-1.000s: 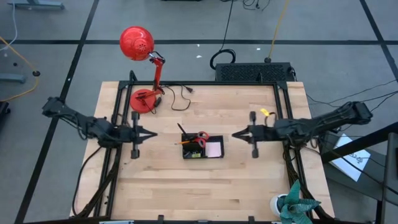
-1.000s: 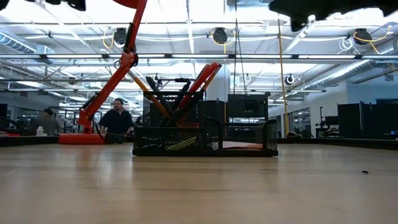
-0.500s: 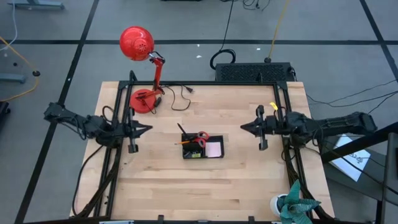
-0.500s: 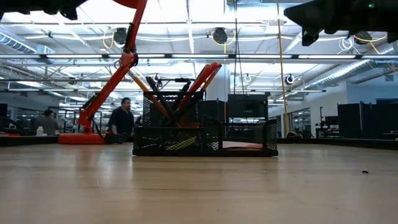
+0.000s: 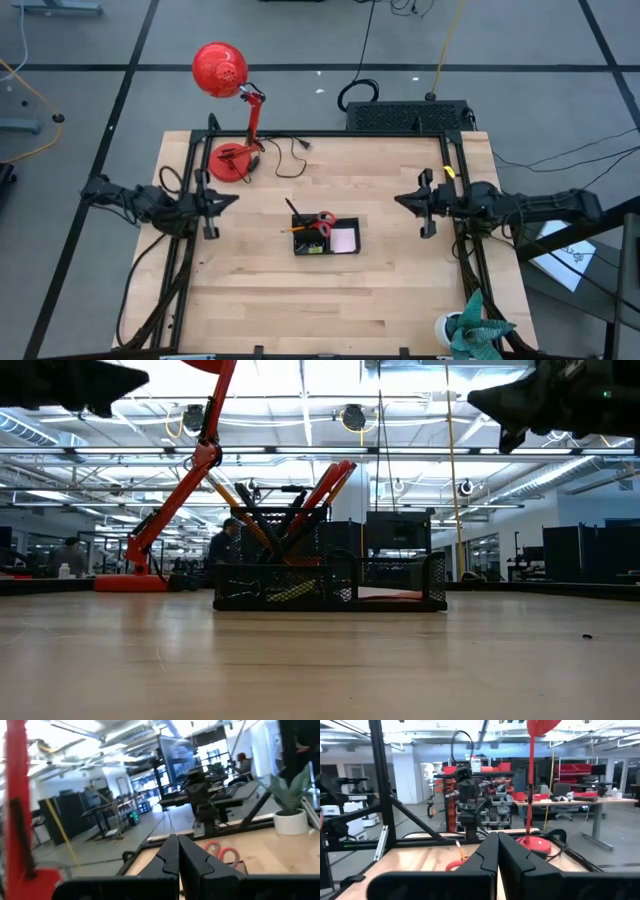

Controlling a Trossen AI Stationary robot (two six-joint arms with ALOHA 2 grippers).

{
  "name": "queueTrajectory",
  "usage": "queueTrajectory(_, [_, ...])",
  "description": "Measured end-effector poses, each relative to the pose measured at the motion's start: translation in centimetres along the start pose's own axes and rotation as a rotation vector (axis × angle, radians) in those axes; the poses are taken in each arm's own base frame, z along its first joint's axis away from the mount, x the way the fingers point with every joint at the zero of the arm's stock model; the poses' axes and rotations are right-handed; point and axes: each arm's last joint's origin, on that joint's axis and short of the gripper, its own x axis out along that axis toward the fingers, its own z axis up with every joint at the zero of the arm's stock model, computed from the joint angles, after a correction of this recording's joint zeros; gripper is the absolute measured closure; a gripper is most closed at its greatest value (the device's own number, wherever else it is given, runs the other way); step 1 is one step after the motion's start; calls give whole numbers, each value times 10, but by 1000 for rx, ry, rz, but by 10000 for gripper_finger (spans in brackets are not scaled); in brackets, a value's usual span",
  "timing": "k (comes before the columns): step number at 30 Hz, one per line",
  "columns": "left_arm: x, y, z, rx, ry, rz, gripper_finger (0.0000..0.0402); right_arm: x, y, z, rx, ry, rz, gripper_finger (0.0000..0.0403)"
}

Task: Pick and place office supplies into organizer
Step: Return to Home Position

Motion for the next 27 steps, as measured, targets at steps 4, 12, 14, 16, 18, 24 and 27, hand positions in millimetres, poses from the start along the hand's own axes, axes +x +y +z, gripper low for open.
queueTrajectory(4, [-4, 4, -3, -30, -5, -41, 401, -3, -3, -5, -15, 34, -2, 403])
queueTrajectory(12, [-4, 6, -16, -48, 79, -127, 401, -5, -15, -2, 44, 9, 68, 403])
queueTrajectory(14, [-5, 6, -17, -67, 82, -170, 401, -7, -15, -10, 61, 29, 66, 403])
queueTrajectory(16, [-5, 4, -21, -80, 84, -199, 401, -10, -15, -19, 73, 45, 64, 403])
queueTrajectory(18, [-5, 1, -28, -86, 78, -206, 401, -11, -15, -21, 90, 8, 56, 403])
queueTrajectory(24, [-1, -6, -46, -71, -17, -177, 401, -11, -15, -17, 91, -52, 45, 403])
queueTrajectory(27, [-1, -8, -54, -64, 29, -159, 401, -12, -16, -15, 73, -70, 25, 403])
